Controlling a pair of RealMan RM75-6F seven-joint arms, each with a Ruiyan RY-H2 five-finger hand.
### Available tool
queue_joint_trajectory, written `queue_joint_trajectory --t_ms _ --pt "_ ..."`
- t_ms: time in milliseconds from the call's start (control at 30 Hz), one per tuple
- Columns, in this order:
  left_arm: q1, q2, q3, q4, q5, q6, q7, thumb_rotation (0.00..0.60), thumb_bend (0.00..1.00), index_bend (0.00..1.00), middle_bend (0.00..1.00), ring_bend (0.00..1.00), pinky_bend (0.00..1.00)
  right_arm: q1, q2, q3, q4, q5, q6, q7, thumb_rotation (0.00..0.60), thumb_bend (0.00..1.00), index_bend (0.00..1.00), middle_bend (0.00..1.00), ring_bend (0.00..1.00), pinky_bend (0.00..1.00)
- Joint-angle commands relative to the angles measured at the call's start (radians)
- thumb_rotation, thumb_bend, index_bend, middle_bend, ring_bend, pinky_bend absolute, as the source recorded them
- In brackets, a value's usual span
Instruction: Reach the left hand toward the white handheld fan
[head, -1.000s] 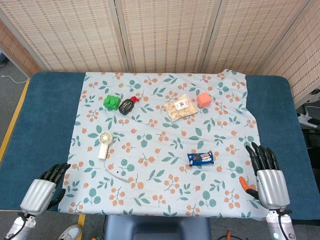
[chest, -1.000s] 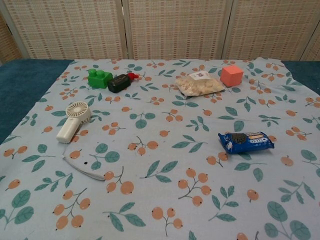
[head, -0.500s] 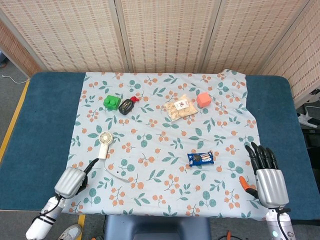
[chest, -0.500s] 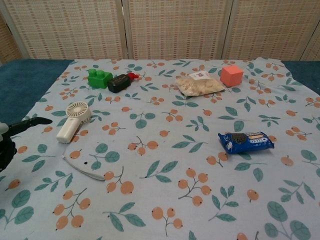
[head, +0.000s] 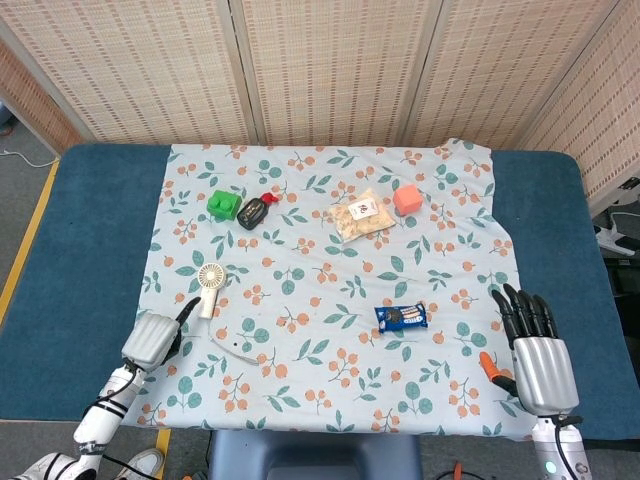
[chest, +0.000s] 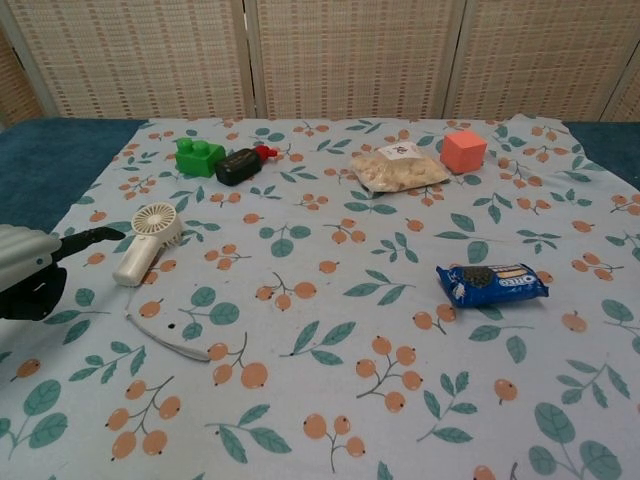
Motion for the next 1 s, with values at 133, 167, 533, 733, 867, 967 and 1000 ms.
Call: queue_joint_trajectory --t_ms 133,167,533,733,867,967,1000 --pt "-0.021 -0.019 -0.006 0.027 -0.026 -0.018 0.001 0.6 0.95 0.0 0.93 0.84 1.0 0.002 -0.001 0.001 0.002 0.005 -0.002 0.0 0.6 0.19 0.0 0.0 0.0 0.0" --pt "-0.026 -0.023 -0.007 0.033 -0.032 -0.023 0.004 0.6 0.95 0.0 0.93 0.84 1.0 0.002 -0.001 0.001 0.002 0.005 -0.003 0.0 0.6 0.19 0.0 0.0 0.0 0.0" --pt "-0.053 -0.046 -0.009 0.052 -0.067 -0.036 0.028 0.6 0.95 0.0 0.93 0.84 1.0 0.001 0.002 0.001 0.002 0.005 0.001 0.003 0.6 0.19 0.0 0.0 0.0 0.0" --pt "-0.063 -0.052 -0.006 0.051 -0.076 -0.036 0.041 0.6 0.95 0.0 0.93 0.84 1.0 0.001 0.003 0.0 0.0 0.004 0.003 0.002 0.6 0.19 0.0 0.0 0.0 0.0" --pt "-0.071 -0.056 -0.005 0.053 -0.085 -0.041 0.056 0.6 0.95 0.0 0.93 0.84 1.0 0.001 0.003 0.0 0.0 0.004 0.004 0.003 0.6 0.19 0.0 0.0 0.0 0.0" --pt "-0.074 -0.057 -0.004 0.052 -0.095 -0.043 0.067 0.6 0.95 0.0 0.93 0.84 1.0 0.0 0.005 0.001 0.0 0.004 0.007 0.004 0.6 0.19 0.0 0.0 0.0 0.0" --pt "-0.075 -0.057 -0.004 0.052 -0.098 -0.044 0.071 0.6 0.95 0.0 0.93 0.84 1.0 -0.001 0.005 0.001 0.0 0.003 0.008 0.005 0.6 0.19 0.0 0.0 0.0 0.0"
